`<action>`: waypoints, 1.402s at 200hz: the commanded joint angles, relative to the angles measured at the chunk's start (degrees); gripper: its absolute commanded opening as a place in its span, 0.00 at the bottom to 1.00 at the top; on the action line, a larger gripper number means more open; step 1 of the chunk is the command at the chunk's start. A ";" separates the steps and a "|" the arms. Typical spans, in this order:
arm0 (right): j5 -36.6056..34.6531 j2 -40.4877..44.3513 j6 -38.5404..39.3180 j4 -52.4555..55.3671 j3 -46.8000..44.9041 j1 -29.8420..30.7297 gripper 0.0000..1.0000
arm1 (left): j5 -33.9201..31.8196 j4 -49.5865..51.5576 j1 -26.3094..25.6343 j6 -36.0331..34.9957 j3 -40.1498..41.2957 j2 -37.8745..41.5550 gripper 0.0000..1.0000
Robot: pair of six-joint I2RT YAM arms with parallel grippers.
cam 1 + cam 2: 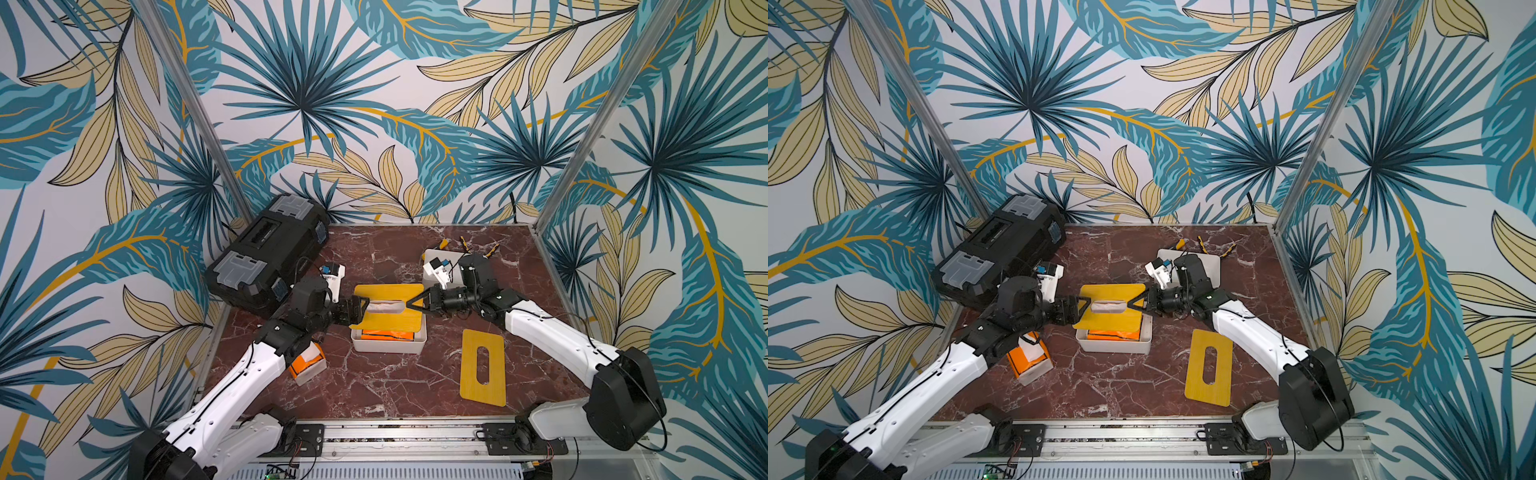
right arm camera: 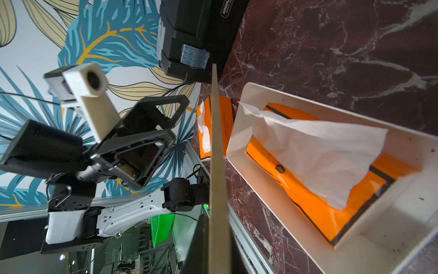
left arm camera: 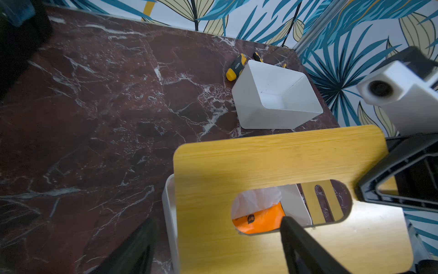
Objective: Put the tissue paper into the tissue box
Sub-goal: Pick up the box lid from the center of the board, then close the box lid on the tissue box.
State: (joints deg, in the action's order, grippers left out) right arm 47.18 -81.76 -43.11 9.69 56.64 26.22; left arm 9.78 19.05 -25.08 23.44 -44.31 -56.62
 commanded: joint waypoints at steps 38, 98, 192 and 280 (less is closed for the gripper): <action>6.79 -5.33 3.31 1.15 2.98 -2.42 0.00 | -2.59 -0.38 -0.13 -2.08 -1.60 1.39 1.00; 10.07 -9.69 4.97 1.89 3.85 -3.96 0.00 | -2.57 -1.52 -0.07 -1.83 -0.73 -0.61 1.00; 14.96 -11.93 3.15 -0.02 0.43 -5.60 0.00 | -1.54 -2.33 0.01 -1.71 -0.42 -4.23 1.00; 17.51 -14.26 -3.00 -10.02 -2.94 -5.59 0.00 | -1.45 -2.61 0.02 -2.30 -0.15 -7.25 1.00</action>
State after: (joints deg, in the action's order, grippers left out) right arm 62.43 -95.18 -43.46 4.32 55.27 20.38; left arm 8.14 17.63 -25.08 22.28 -44.31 -63.18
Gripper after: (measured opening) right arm 0.077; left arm 0.999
